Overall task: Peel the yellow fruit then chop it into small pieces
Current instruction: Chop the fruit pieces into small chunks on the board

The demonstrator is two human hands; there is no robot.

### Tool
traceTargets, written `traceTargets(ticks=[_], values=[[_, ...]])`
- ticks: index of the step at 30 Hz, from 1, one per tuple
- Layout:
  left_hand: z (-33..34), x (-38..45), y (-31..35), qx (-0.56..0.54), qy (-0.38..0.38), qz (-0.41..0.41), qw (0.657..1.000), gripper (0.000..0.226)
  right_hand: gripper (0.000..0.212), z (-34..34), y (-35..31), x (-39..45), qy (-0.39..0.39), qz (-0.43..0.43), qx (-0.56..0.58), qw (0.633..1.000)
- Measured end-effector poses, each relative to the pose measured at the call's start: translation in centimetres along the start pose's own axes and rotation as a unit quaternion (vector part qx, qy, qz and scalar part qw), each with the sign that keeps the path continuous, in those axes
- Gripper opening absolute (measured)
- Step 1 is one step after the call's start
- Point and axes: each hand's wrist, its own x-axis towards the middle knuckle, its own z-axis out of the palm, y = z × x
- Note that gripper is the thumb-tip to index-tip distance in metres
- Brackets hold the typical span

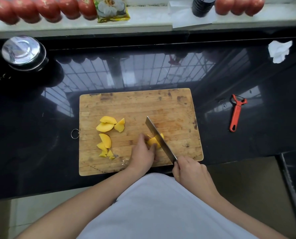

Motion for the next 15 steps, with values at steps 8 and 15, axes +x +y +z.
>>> traceTargets(ticks=[8,15], values=[[-0.1,0.0,0.0,-0.015,0.008,-0.002,1.0,0.015,0.006,-1.4,-1.2,0.9,-0.121,0.011,-0.008,0.993],[-0.4,0.3,0.5,-0.014,-0.01,-0.013,1.0,0.012,0.008,0.9,-2.2,3.2,-0.164,0.02,-0.016,0.986]])
